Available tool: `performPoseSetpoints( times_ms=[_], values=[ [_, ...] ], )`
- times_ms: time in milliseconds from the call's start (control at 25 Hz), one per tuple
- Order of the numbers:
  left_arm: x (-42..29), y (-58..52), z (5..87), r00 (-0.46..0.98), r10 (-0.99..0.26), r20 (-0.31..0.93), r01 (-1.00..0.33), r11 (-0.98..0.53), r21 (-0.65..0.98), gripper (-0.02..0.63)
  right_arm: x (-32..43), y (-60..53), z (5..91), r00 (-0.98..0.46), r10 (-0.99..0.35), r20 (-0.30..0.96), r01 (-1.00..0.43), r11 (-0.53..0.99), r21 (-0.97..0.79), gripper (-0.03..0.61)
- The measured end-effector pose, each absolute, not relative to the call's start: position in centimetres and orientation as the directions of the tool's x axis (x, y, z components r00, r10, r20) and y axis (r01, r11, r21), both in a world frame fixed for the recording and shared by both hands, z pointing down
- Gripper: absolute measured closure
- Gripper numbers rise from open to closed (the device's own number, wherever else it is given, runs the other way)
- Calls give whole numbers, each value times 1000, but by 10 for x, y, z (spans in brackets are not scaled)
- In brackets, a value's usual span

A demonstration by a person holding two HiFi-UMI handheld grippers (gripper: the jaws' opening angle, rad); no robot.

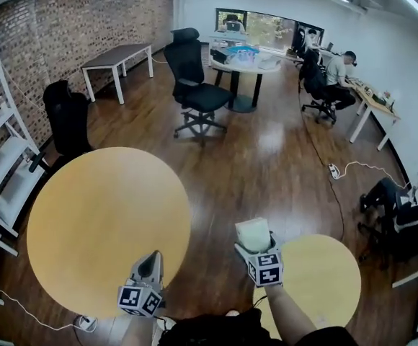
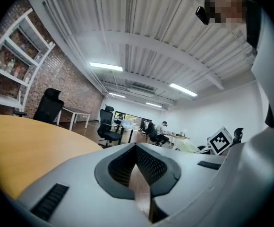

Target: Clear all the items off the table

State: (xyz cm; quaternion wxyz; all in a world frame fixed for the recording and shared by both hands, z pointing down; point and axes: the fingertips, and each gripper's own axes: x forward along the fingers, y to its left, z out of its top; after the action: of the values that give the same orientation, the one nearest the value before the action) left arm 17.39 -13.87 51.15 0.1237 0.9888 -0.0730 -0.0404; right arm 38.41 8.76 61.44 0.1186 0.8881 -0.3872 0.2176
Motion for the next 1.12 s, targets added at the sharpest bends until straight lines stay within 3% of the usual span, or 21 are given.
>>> performPoseSetpoints(
  times_ms=[200, 360, 640, 800, 1120],
  values=[
    [247, -60, 513, 997, 47, -58, 60, -969, 239, 623, 405, 209, 620, 729, -501, 467, -573, -819, 16, 71],
    [298, 20, 521, 962, 271, -26, 270, -936, 225, 623, 394, 318, 627, 820, -321, 474, -360, -933, -9, 70],
    [346, 100, 539, 840, 543, 8, 528, -819, 224, 623, 346, 429, 639, 867, -48, 496, -39, -999, -29, 69],
    [355, 113, 545, 789, 614, 25, 594, -772, 228, 623, 324, 438, 638, 871, 19, 491, 46, -998, -44, 69],
    [359, 127, 568, 766, 636, 94, 600, -760, 252, 623, 314, 435, 676, 817, 7, 576, 45, -998, -51, 69]
  ],
)
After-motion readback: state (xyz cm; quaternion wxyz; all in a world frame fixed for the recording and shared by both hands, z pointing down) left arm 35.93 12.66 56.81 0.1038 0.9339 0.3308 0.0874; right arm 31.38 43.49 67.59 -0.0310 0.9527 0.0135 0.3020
